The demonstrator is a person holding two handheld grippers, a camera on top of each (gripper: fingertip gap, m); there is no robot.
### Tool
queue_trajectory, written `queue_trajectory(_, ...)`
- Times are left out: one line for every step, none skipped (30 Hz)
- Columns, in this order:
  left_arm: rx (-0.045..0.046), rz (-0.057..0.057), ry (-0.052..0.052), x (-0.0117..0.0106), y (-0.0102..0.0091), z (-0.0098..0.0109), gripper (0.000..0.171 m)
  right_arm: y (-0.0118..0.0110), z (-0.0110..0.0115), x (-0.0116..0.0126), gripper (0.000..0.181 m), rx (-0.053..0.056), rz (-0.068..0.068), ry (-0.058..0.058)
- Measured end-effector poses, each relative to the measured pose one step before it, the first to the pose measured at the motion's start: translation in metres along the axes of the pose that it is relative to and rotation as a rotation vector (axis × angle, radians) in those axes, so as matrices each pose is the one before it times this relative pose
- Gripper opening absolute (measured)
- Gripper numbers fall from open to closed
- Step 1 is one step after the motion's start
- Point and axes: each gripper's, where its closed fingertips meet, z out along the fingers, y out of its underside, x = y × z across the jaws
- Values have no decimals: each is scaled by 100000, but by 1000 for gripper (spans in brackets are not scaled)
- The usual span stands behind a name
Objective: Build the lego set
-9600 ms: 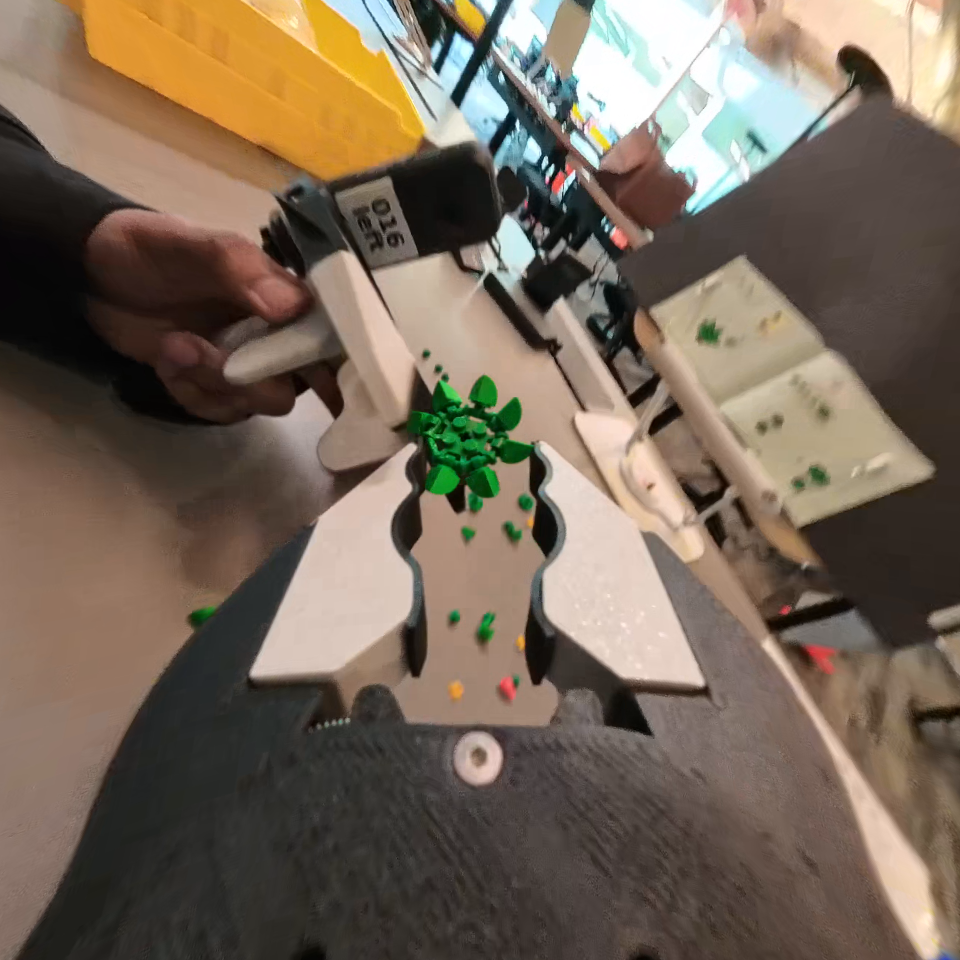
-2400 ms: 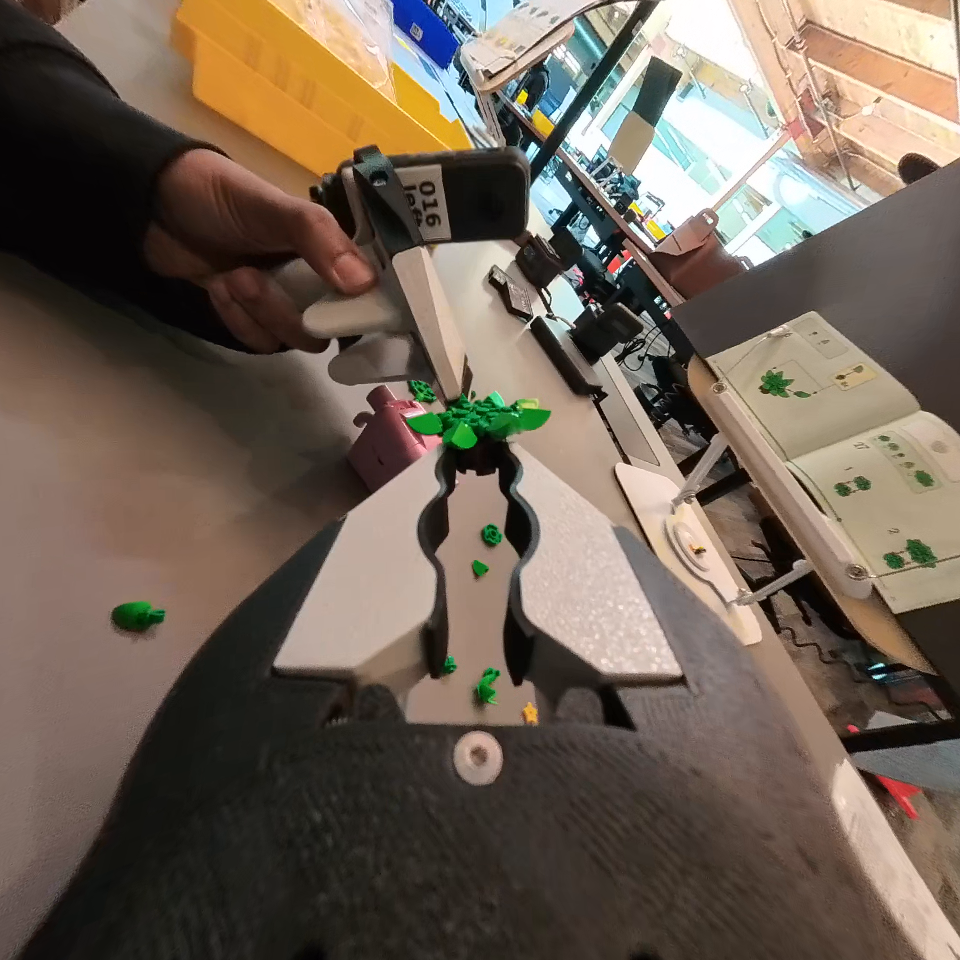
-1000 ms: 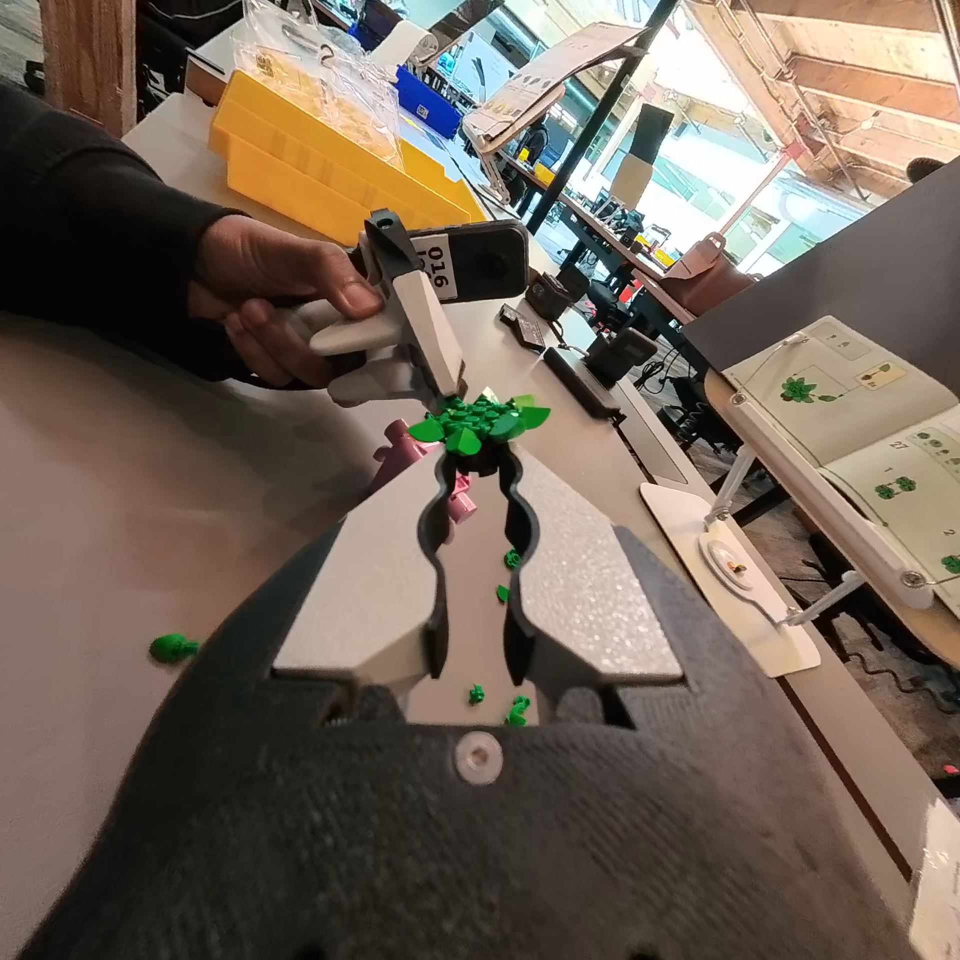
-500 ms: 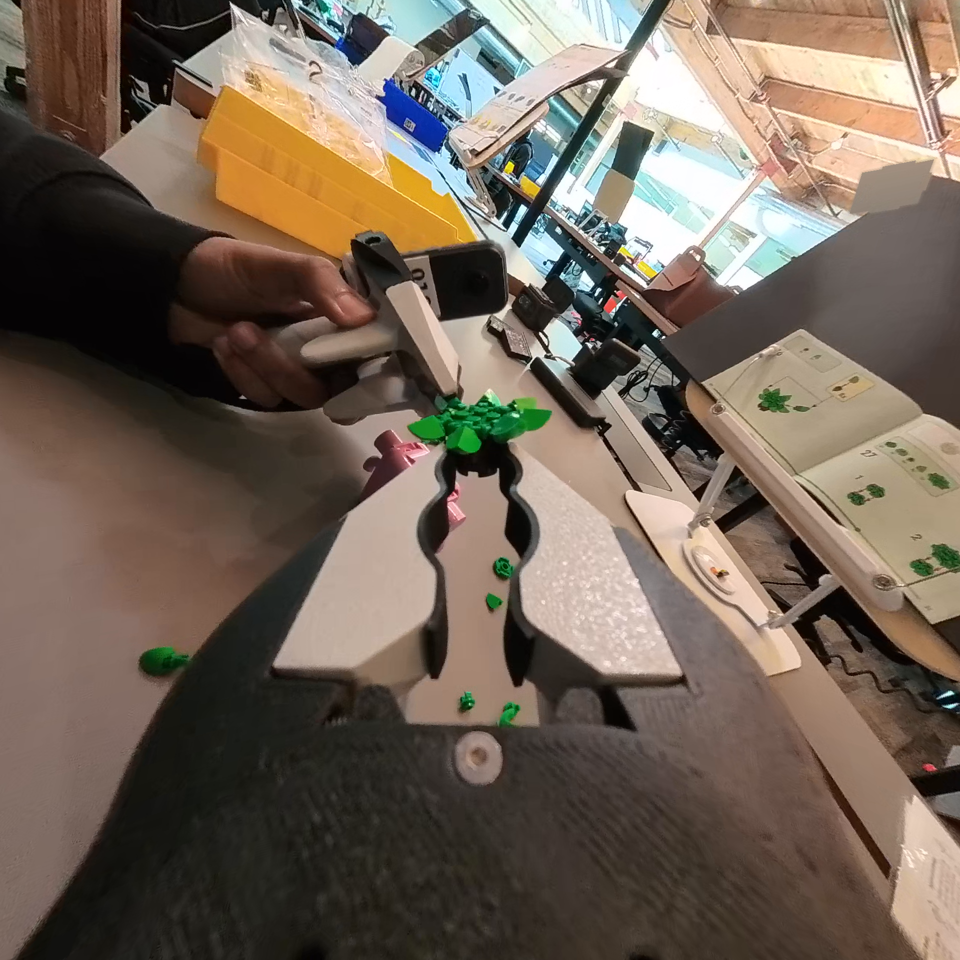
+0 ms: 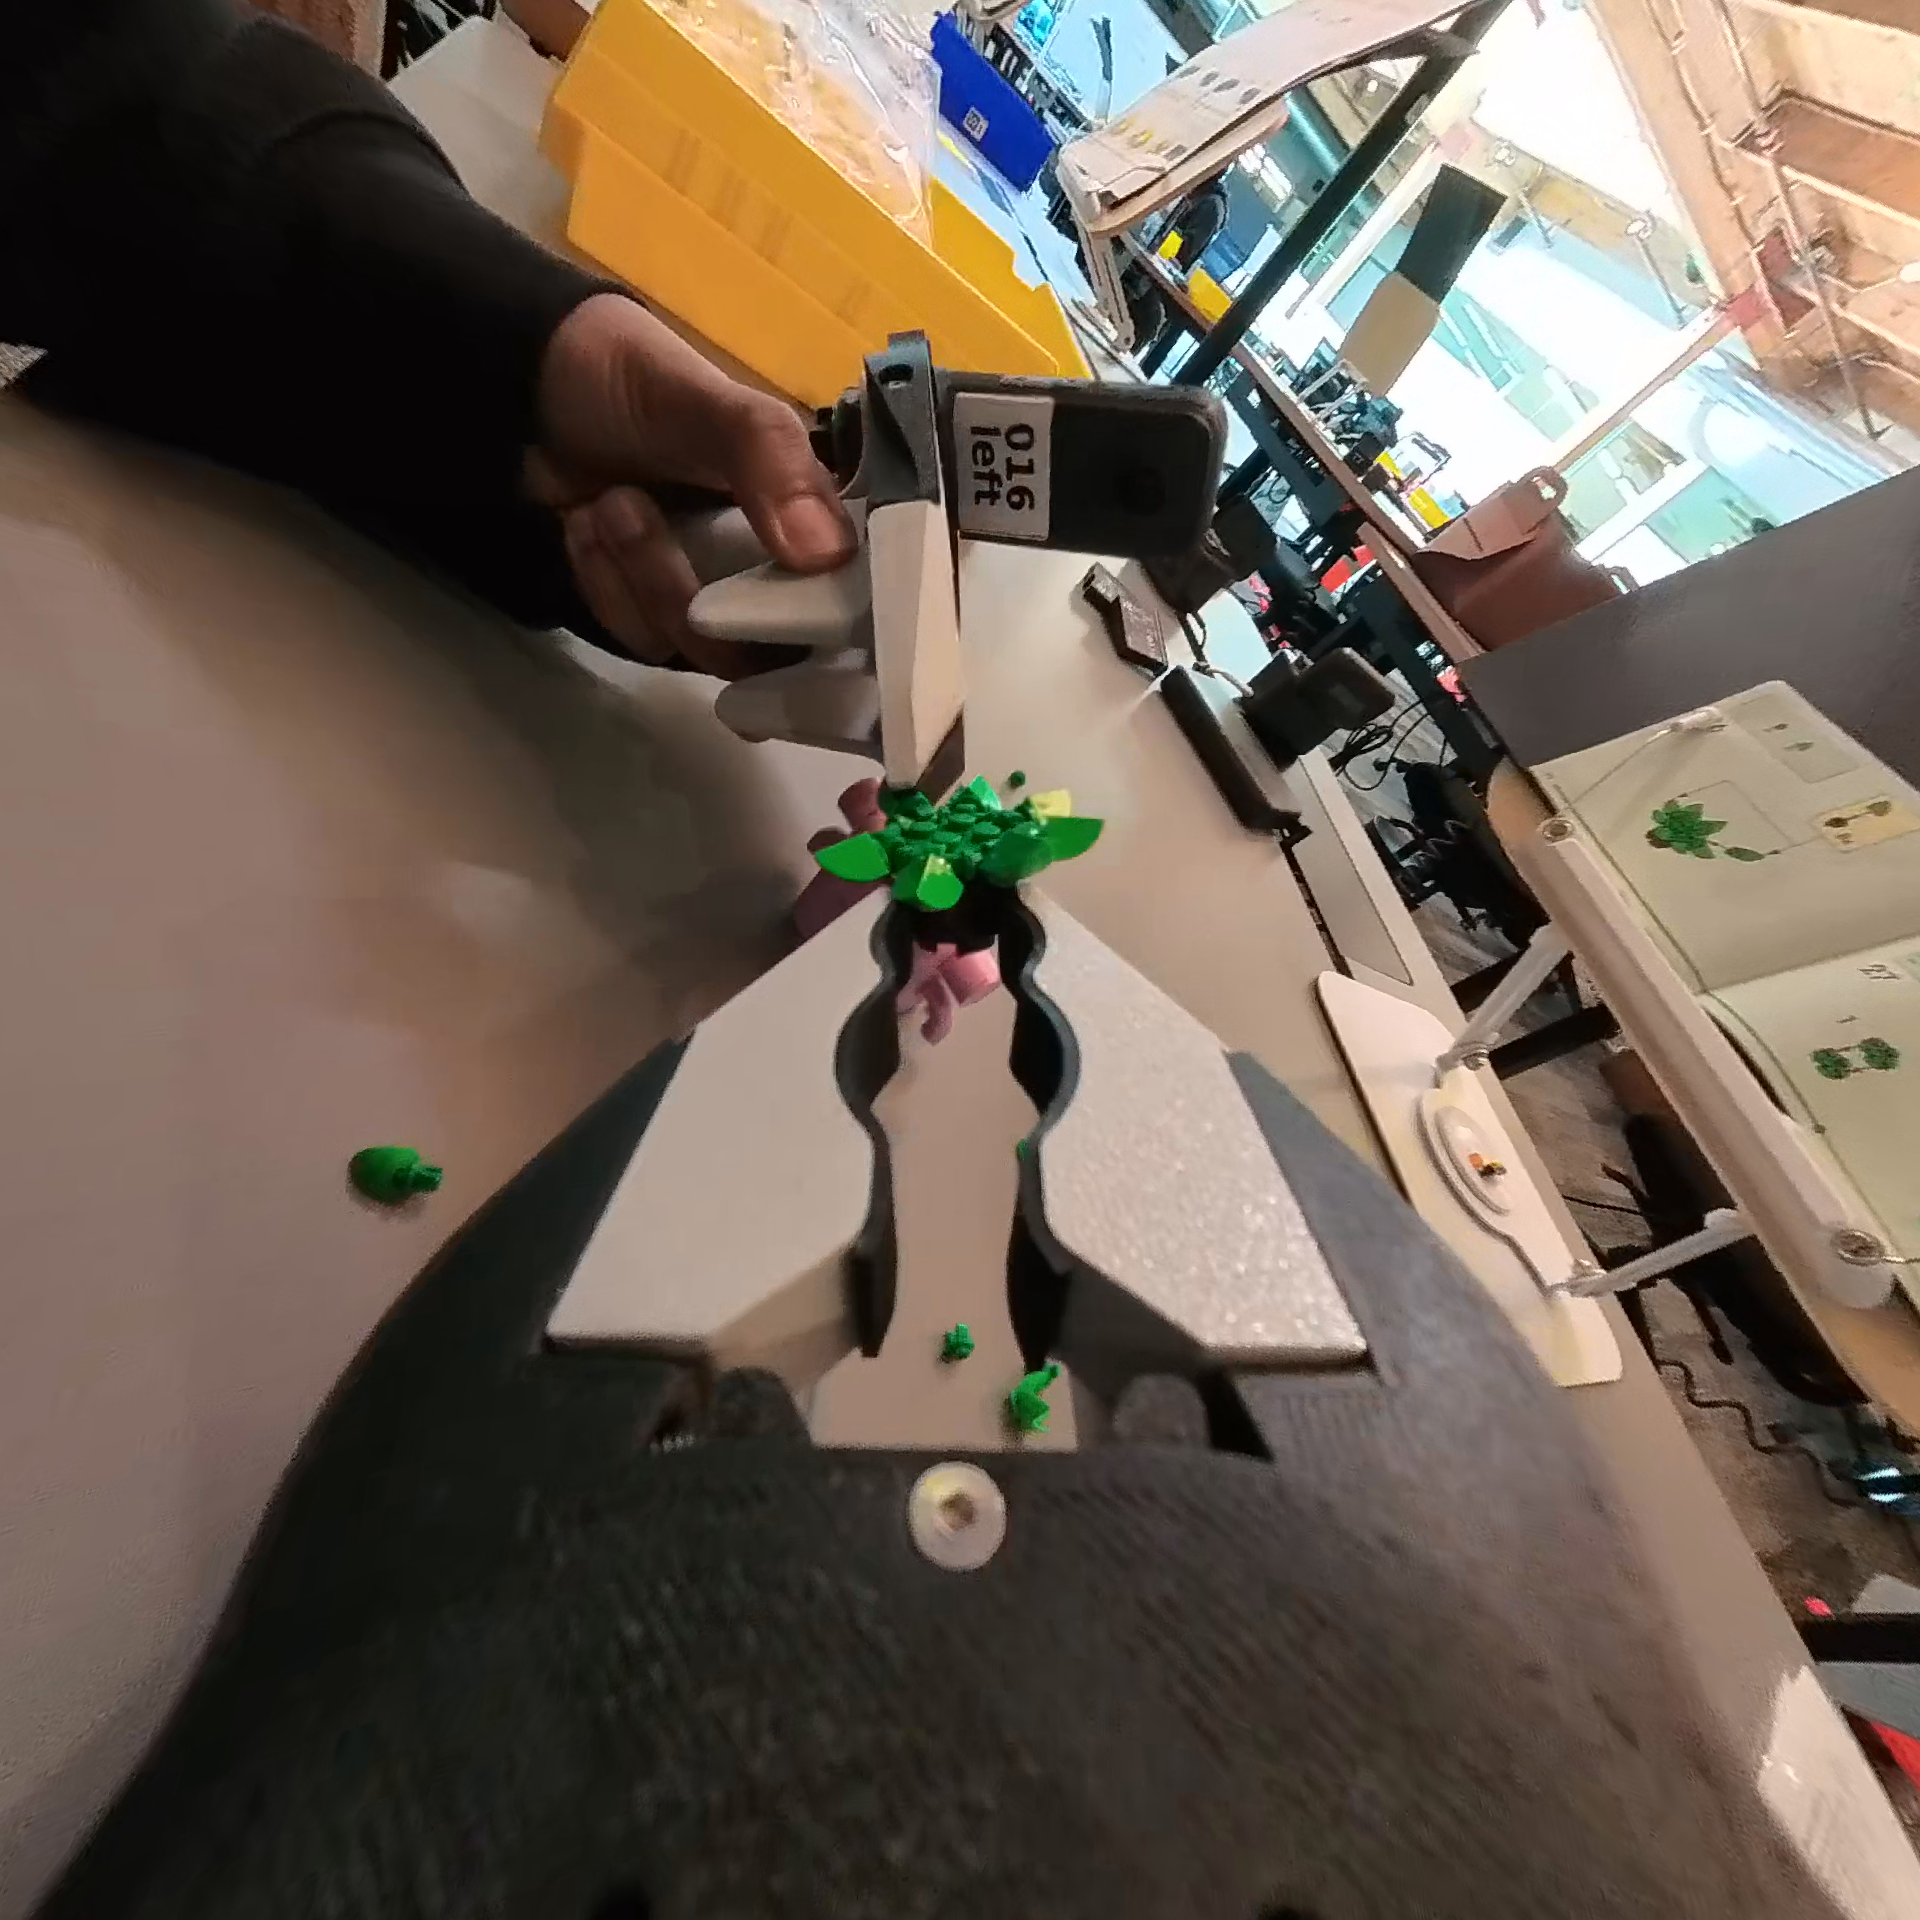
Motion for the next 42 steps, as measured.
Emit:
queue_trajectory(-258,-471,151,-28,44,-9,3,6,18,-23,14,38,-314,135)
queue_trajectory(-278,-171,-37,-7,22,1,3,32,22,-29,14,-317,-655,-63)
queue_trajectory(-778,225,-616,-69,91,-4,3,76,29,-68,14,-689,-849,-227)
queue_trajectory(-728,447,-918,-97,88,-6,3,79,33,-71,14,-713,-1013,-1)
queue_trajectory(-869,226,-629,-71,102,3,3,52,23,-84,14,-653,-1191,-108)
queue_trajectory(-734,179,-492,-55,89,-2,3,43,17,-45,14,-569,-780,126)
queue_trajectory(-232,133,-249,-24,43,6,3,20,5,-18,14,-137,-119,104)
queue_trajectory(-53,10,97,12,7,10,3,-7,-6,19,14,143,458,73)
queue_trajectory(297,-11,105,12,-30,14,3,4,0,21,14,-24,318,64)
queue_trajectory(46,113,-194,-23,-7,-3,3,26,24,12,14,-195,52,122)
queue_trajectory(33,285,-235,-24,-17,-18,3,1,28,17,14,-77,21,227)
queue_trajectory(84,304,-181,-1,-19,-14,3,4,9,7,14,-114,-49,199)
queue_trajectory(23,278,-143,-11,2,-4,3,8,11,3,14,-238,-216,47)
queue_trajectory(41,178,75,-14,-5,-5,3,6,8,12,14,-130,-199,156)
queue_trajectory(487,217,126,-25,-72,-16,3,24,23,76,14,-141,53,546)
queue_trajectory(1334,1061,-321,-53,-188,-26,3,33,19,153,14,-100,448,840)
queue_trajectory(1869,1593,-516,-29,-237,-9,3,-18,-1,196,14,515,1141,801)
queue_trajectory(2034,1435,23,53,-252,23,3,-65,-37,201,14,1150,1963,486)
queue_trajectory(1690,1158,-82,4,-190,61,5,-38,-24,234,14,979,2464,553)
queue_trajectory(1064,99,-1368,-238,-86,90,26,-43,-53,233,14,1344,2414,491)
queue_trajectory(271,-140,177,-55,11,8,36,-18,-83,236,14,1336,2591,287)
queue_trajectory(665,-395,1756,214,-95,-63,40,66,-98,302,14,788,2933,372)
queue_trajectory(1474,24,1554,209,-240,-132,42,109,-125,406,14,718,3077,801)
queue_trajectory(1417,545,371,84,-242,-130,41,78,-141,363,14,883,3257,322)
queue_trajectory(896,869,-143,33,-159,-100,41,2,-141,319,14,1237,3423,22)
queue_trajectory(647,1043,-109,62,-116,-31,40,-106,-141,265,14,1754,3427,-123)
queue_trajectory(200,1090,-68,81,-35,29,38,-169,-129,147,14,1936,3136,-562)
queue_trajectory(-188,773,-134,47,38,76,37,-196,-76,51,14,1804,2409,-723)
queue_trajectory(-106,229,427,100,49,105,36,-152,-41,-3,14,1398,1393,-459)
queue_trajectory(110,-495,1454,205,21,86,35,-86,16,-86,14,767,362,-560)
queue_trajectory(478,-911,2059,259,-28,69,35,-11,54,-142,14,197,-568,-428)
queue_trajectory(612,-1222,1622,172,-45,45,34,-29,71,-167,14,170,-1057,-272)
queue_trajectory(512,-1201,1310,111,-18,47,34,-36,98,-212,14,119,-1066,-420)
queue_trajectory(610,-1071,1454,167,-46,37,33,-60,98,-231,14,139,-926,-539)
queue_trajectory(691,-980,1001,93,-45,46,33,-85,97,-218,14,233,-819,-389)
queue_trajectory(446,-1020,447,6,-1,54,32,-79,92,-194,14,265,-620,-320)
queue_trajectory(239,-1181,120,-62,36,47,33,-104,72,-188,14,342,-432,-480)
queue_trajectory(399,-1270,349,-45,0,50,34,-141,48,-177,14,585,-342,-433)
queue_trajectory(503,-1316,897,49,-21,36,35,-155,46,-145,14,614,-216,-341)
queue_trajectory(612,-1230,1161,91,-37,51,37,-134,24,-128,14,543,-113,-328)
queue_trajectory(601,-1089,1082,74,-33,41,37,-135,37,-126,14,501,-61,-390)
queue_trajectory(478,-1008,1002,81,-8,56,37,-127,23,-105,14,550,-68,-287)
